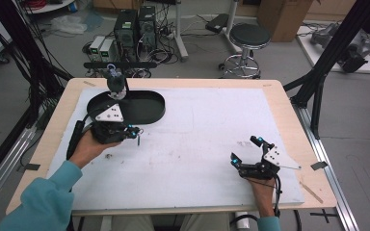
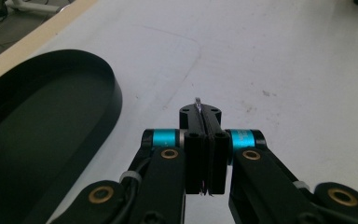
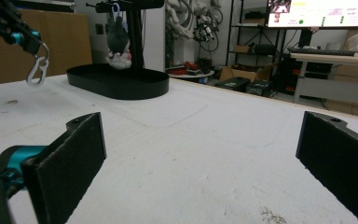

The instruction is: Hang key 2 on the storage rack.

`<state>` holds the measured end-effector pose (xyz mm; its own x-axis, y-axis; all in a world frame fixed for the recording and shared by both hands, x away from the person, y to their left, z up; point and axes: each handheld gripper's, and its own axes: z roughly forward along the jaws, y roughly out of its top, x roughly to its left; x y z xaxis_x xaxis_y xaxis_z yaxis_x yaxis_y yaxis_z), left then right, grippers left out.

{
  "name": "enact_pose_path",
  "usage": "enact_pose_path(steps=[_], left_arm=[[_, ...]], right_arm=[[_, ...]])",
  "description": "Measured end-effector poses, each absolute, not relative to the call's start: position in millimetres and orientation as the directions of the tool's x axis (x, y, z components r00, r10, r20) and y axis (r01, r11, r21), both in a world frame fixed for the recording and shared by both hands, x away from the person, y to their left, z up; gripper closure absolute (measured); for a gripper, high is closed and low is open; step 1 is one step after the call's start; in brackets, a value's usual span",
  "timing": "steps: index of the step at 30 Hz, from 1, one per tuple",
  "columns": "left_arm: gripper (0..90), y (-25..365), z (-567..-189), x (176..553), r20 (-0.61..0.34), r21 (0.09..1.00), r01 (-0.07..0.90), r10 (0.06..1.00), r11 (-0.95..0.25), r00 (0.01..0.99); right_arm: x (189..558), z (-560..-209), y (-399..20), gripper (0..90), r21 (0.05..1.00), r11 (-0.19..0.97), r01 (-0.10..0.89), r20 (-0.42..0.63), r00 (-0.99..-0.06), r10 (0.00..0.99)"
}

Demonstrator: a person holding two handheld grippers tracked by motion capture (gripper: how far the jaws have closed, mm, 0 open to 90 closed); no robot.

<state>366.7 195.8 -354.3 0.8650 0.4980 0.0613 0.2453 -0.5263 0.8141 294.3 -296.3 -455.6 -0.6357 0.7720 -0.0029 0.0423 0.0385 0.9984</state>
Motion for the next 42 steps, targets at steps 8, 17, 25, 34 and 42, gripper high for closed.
enact_pose_path(steps=[8, 17, 25, 34, 42], left_arm=[[88.2, 204, -325, 388, 0.072, 0.842, 0.245, 0.550, -0.480, 0.832], [88.2, 215, -293, 415, 0.093, 0.850, 0.249, 0.599, -0.464, 0.795], [88.2, 219, -276, 439, 0.091, 0.857, 0.267, 0.640, -0.441, 0.763], [88.2, 219, -267, 459, 0.098, 0.850, 0.279, 0.656, -0.446, 0.748], [88.2, 217, -255, 470, 0.111, 0.842, 0.283, 0.661, -0.459, 0.742]], right_arm=[[294, -456, -296, 0.7, 0.998, 0.039, 0.042, -0.003, -0.637, 0.771], [294, -456, -296, 0.7, 0.998, 0.039, 0.041, -0.004, -0.635, 0.772], [294, -456, -296, 0.7, 0.998, 0.035, 0.046, 0.002, -0.635, 0.772], [294, -456, -297, 0.7, 0.998, 0.035, 0.046, 0.002, -0.635, 0.773], [294, -456, -297, 0.7, 0.998, 0.033, 0.048, 0.005, -0.636, 0.772]])
